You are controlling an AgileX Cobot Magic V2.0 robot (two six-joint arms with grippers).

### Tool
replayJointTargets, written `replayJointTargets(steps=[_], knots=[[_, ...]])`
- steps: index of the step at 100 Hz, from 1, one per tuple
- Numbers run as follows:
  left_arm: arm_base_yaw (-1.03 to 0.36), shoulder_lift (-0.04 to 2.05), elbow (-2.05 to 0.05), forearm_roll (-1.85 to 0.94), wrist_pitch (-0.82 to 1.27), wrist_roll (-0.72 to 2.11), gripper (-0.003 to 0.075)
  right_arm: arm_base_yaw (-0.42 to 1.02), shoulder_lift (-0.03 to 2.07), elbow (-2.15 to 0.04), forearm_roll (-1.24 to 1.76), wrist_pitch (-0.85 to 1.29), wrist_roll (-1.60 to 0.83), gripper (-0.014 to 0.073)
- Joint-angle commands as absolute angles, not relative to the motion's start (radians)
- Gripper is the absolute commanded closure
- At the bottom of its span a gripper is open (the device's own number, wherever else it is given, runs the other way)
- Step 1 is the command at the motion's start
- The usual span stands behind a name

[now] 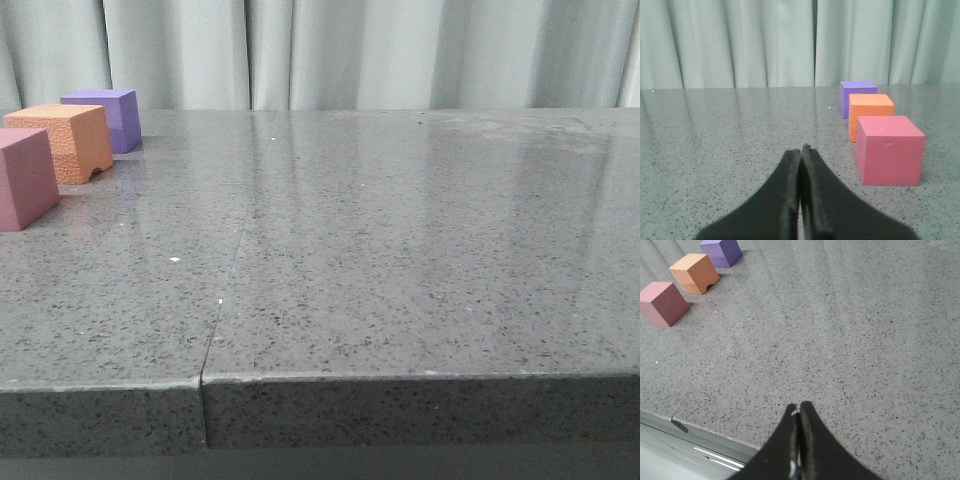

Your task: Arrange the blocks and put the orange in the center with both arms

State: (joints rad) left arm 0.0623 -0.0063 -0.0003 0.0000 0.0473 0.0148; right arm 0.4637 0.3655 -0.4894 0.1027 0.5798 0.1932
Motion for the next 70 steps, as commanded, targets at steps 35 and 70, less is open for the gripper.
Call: replayJointTargets(steps=[35, 70], knots=[[0.065, -0.035, 0.041, -0.009, -0.038, 0.016, 0.0741, 0.466, 0.372, -0.514, 0.095, 0.511, 0.181, 0.0663], [0.065, -0.035, 0.041, -0.009, -0.038, 0.016, 0.0741, 0.407, 0.368, -0.409, 0.091, 0.287, 0.181, 0.0663]])
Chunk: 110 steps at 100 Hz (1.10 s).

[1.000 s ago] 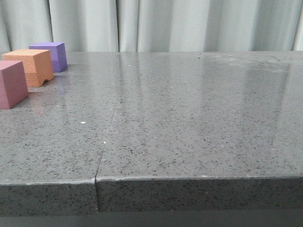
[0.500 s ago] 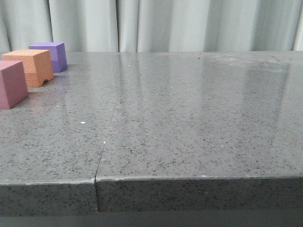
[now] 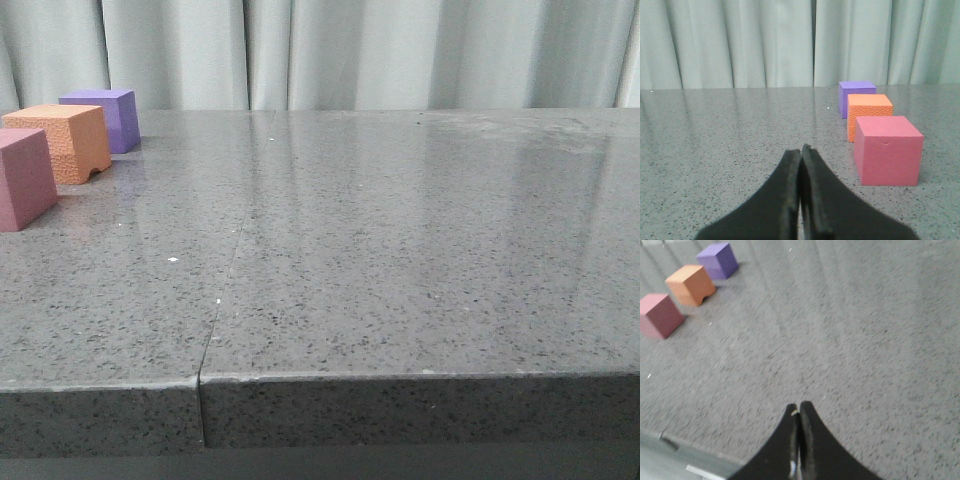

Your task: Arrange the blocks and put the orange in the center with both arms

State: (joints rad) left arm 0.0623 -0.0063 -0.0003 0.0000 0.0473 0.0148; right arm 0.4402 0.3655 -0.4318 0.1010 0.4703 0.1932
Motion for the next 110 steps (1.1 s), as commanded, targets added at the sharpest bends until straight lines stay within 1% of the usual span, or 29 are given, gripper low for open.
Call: replayJointTargets(steps=[1, 14, 26, 38, 50, 67, 72, 110], knots=[[0.065, -0.035, 0.041, -0.009, -0.038, 0.016, 0.0741, 0.4, 0.367, -0.404, 0.091, 0.277, 0.181, 0.0663], [0.065, -0.035, 0.041, -0.009, -0.038, 0.016, 0.0741, 0.315, 0.325, -0.285, 0.08, 0.092, 0.179, 0.0663], [0.065, -0.035, 0.041, -0.009, -0.038, 0.016, 0.0741, 0.208, 0.267, -0.186, 0.038, -0.019, 0.179, 0.0663], [0.065, -0.035, 0.041, -0.009, -0.038, 0.016, 0.0741, 0.097, 0.201, -0.115, -0.007, -0.049, 0.179, 0.0663], [0.065, -0.035, 0.041, -0.009, -0.038, 0.016, 0.0741, 0.025, 0.122, -0.054, -0.024, -0.051, 0.18, 0.0663], [0.065, -0.035, 0.041, -0.009, -0.038, 0.016, 0.0741, 0.005, -0.004, 0.012, -0.027, -0.056, 0.18, 0.0663], [0.065, -0.035, 0.041, -0.009, -0.038, 0.016, 0.0741, 0.004, -0.037, 0.01, -0.033, -0.019, 0.18, 0.0663], [0.065, -0.033, 0.041, -0.009, -0.038, 0.016, 0.0741, -0.017, -0.032, 0.01, -0.031, -0.013, 0.18, 0.0663]])
